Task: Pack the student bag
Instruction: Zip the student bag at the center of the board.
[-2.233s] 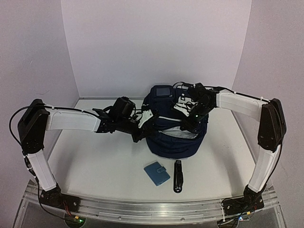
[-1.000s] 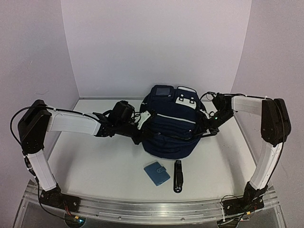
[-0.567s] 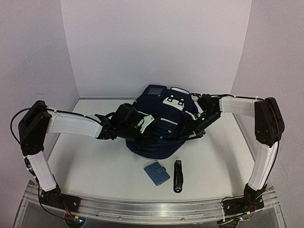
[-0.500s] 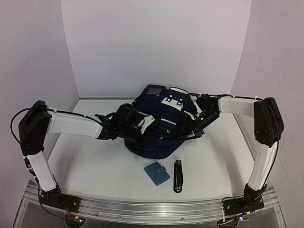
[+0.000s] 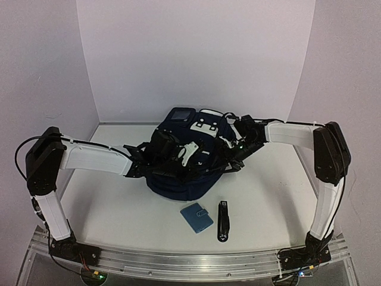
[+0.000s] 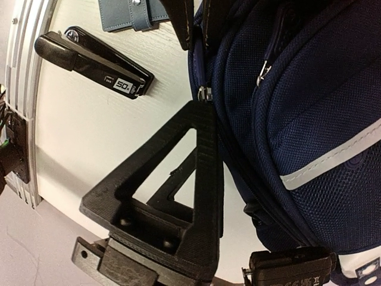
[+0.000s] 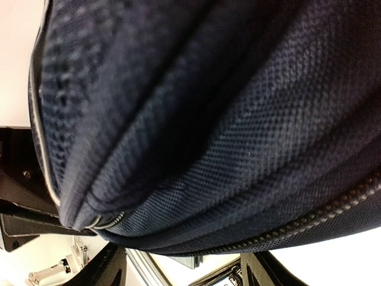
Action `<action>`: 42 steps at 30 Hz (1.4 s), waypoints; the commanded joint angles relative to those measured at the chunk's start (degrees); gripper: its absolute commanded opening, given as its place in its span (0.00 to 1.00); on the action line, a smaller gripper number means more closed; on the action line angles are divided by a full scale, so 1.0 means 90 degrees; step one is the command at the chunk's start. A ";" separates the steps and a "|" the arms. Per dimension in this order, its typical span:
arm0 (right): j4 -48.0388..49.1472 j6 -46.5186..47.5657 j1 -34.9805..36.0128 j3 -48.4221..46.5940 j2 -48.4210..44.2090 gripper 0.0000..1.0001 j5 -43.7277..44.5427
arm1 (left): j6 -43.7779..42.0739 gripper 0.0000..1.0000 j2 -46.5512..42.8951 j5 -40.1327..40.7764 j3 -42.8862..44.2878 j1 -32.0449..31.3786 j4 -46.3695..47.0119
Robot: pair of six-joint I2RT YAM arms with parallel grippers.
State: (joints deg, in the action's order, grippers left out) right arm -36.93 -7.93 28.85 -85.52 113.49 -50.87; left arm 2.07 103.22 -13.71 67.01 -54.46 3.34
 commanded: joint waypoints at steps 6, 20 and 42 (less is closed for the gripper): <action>0.0443 0.0083 -0.0656 0.0402 -0.0934 0.65 -0.0401 | 0.0785 0.00 -0.0013 0.0604 0.0195 -0.0357 0.0845; 0.0402 0.0450 -0.1243 0.0988 -0.1448 0.74 -0.0114 | 0.0897 0.25 0.1255 0.0466 0.1830 -0.0843 0.0011; 0.0311 0.2772 0.0053 0.1440 -0.1809 0.52 0.1819 | 0.1540 0.74 -0.1395 0.1146 0.0133 -0.0375 -0.0512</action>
State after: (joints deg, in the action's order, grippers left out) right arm -34.08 10.06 27.64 -72.90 97.38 -40.62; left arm 14.14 94.94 -8.76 69.86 -59.93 2.12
